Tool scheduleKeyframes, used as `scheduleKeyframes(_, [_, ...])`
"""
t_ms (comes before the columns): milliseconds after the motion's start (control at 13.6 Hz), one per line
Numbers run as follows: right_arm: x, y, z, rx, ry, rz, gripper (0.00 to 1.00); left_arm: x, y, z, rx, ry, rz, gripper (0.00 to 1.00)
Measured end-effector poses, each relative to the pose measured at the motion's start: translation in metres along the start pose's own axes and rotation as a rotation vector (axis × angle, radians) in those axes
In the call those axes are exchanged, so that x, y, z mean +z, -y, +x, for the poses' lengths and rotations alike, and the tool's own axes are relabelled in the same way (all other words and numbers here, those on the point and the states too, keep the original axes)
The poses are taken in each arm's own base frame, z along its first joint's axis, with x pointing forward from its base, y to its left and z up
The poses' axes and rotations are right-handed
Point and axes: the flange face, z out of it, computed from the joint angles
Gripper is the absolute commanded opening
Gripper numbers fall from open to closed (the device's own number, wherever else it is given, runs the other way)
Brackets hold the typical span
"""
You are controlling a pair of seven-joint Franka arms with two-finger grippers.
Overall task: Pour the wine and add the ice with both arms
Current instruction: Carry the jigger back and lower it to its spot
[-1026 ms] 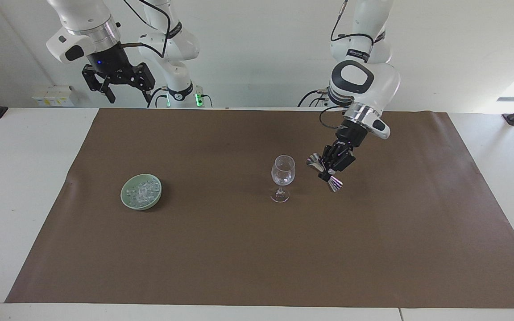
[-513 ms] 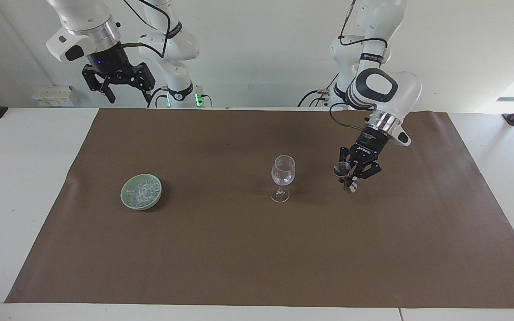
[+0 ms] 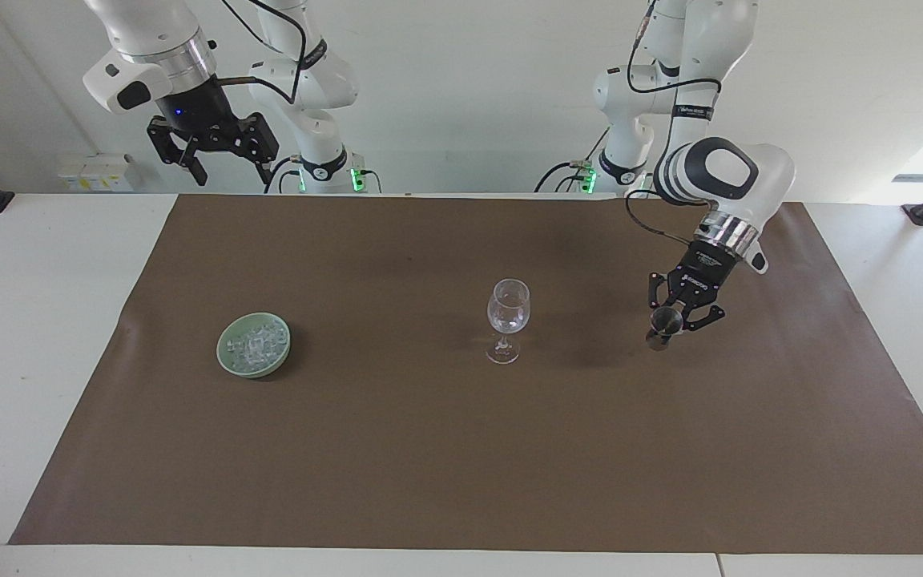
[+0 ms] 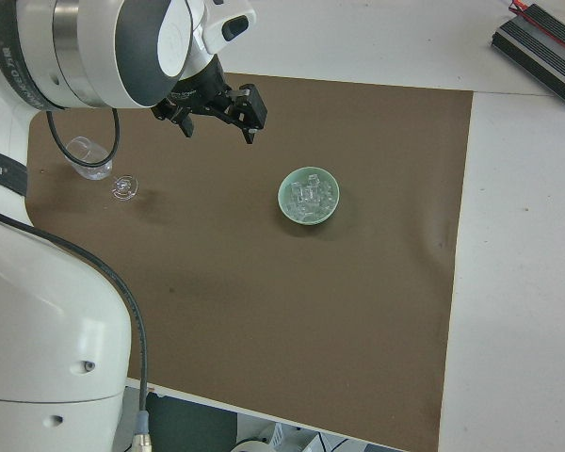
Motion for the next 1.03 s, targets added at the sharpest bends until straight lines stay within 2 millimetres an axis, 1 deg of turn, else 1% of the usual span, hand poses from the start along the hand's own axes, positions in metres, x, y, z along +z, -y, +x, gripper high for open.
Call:
scheduleKeyframes(147, [0.000,0.000,0.000,0.000,0.000,0.000,1.00,-0.006,-0.019,0.018,-0.029,0.028,0.046,0.00])
scheduleKeyframes(366, [0.000,0.000,0.000,0.000,0.000,0.000,1.00,-0.013,-0.044,0.056,-0.009,0.077,0.112,0.00])
scheduleKeyframes(513, [0.000,0.000,0.000,0.000,0.000,0.000,1.00,-0.014,-0.055,0.082,0.006,0.116,0.158,0.00])
scheduleKeyframes(733, [0.000,0.000,0.000,0.000,0.000,0.000,1.00,-0.009,-0.059,0.104,0.035,0.160,0.211,0.00])
scheduleKeyframes(879, [0.000,0.000,0.000,0.000,0.000,0.000,1.00,-0.004,-0.056,0.110,0.059,0.177,0.234,0.00])
scheduleKeyframes(1026, [0.000,0.000,0.000,0.000,0.000,0.000,1.00,-0.005,-0.059,0.116,0.071,0.191,0.238,0.00])
